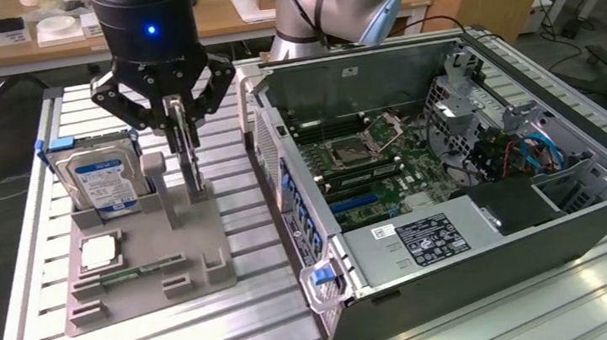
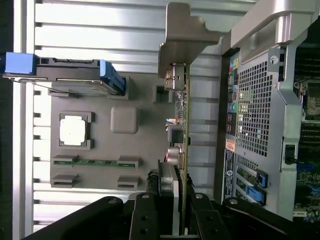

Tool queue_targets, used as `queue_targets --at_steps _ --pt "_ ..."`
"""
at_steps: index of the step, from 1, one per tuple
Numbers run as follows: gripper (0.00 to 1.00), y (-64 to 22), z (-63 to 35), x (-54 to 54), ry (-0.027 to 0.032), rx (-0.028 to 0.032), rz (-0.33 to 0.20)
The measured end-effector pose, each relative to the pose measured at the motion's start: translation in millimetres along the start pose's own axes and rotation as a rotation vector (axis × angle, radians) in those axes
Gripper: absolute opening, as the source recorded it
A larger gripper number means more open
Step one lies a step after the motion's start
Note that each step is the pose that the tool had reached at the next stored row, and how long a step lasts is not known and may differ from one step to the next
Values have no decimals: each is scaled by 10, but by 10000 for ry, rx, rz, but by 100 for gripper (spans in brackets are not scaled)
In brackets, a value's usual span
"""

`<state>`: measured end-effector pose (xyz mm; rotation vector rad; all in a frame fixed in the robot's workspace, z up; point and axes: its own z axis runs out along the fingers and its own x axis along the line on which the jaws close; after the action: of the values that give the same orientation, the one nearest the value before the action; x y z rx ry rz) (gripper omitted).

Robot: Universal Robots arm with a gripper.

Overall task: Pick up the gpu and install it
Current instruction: 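Pick up the gpu and move the gpu toward the slot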

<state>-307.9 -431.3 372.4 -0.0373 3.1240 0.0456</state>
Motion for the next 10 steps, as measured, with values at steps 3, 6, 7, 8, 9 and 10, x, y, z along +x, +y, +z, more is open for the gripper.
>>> queue_targets --at_steps 3,6,7,8,9,10 --pt "28 2 -44 0 0 8 2" --pt "28 5 -127 -2 -2 7 1" --pt "28 6 -159 -2 -2 7 2" --pt "28 7 -196 -3 -2 8 2" --pt "28 8 -230 -3 -2 7 2" --pt "28 9 -267 -4 -2 7 1"
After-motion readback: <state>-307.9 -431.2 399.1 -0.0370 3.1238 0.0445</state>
